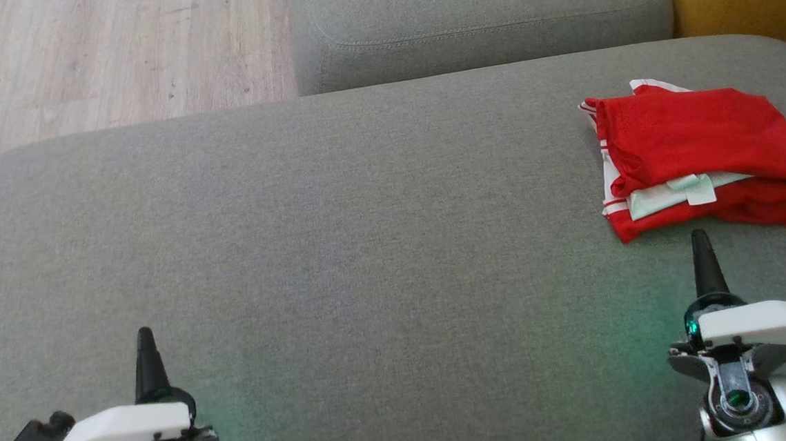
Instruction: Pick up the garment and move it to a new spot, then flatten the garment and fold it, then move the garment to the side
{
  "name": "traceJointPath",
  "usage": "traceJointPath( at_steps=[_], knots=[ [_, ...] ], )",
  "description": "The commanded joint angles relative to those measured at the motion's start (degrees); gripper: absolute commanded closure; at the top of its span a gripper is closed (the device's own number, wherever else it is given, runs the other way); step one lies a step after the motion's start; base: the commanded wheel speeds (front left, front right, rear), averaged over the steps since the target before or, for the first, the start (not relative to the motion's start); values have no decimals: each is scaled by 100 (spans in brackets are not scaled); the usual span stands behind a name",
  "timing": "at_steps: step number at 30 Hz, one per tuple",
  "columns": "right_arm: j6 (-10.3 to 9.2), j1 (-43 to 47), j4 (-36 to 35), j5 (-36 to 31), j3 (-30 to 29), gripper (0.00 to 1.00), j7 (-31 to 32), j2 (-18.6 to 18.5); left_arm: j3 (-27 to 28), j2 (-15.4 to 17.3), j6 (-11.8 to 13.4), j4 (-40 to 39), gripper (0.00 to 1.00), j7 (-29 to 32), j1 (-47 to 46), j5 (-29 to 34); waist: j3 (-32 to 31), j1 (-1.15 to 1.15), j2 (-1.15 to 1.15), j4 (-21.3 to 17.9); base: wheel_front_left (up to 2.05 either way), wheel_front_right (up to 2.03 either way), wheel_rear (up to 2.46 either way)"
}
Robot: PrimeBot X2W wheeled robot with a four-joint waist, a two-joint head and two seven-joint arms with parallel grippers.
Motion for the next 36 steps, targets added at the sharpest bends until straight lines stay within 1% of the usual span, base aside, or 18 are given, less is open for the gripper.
traceJointPath(
  at_steps=[1, 36],
  knots=[
    [-3, -141, -253, 211, 26, 100, 57, -1, 192, 35, -43, -212, 100, 61, -282, -180, -2, 0, 0, 1, 0, 0, 0],
    [-4, -17, -579, 2176, -352, 100, 626, 11, 532, 49, -121, -324, 100, 637, -298, -2010, -33, 0, 0, 14, 0, 0, 0]
  ],
)
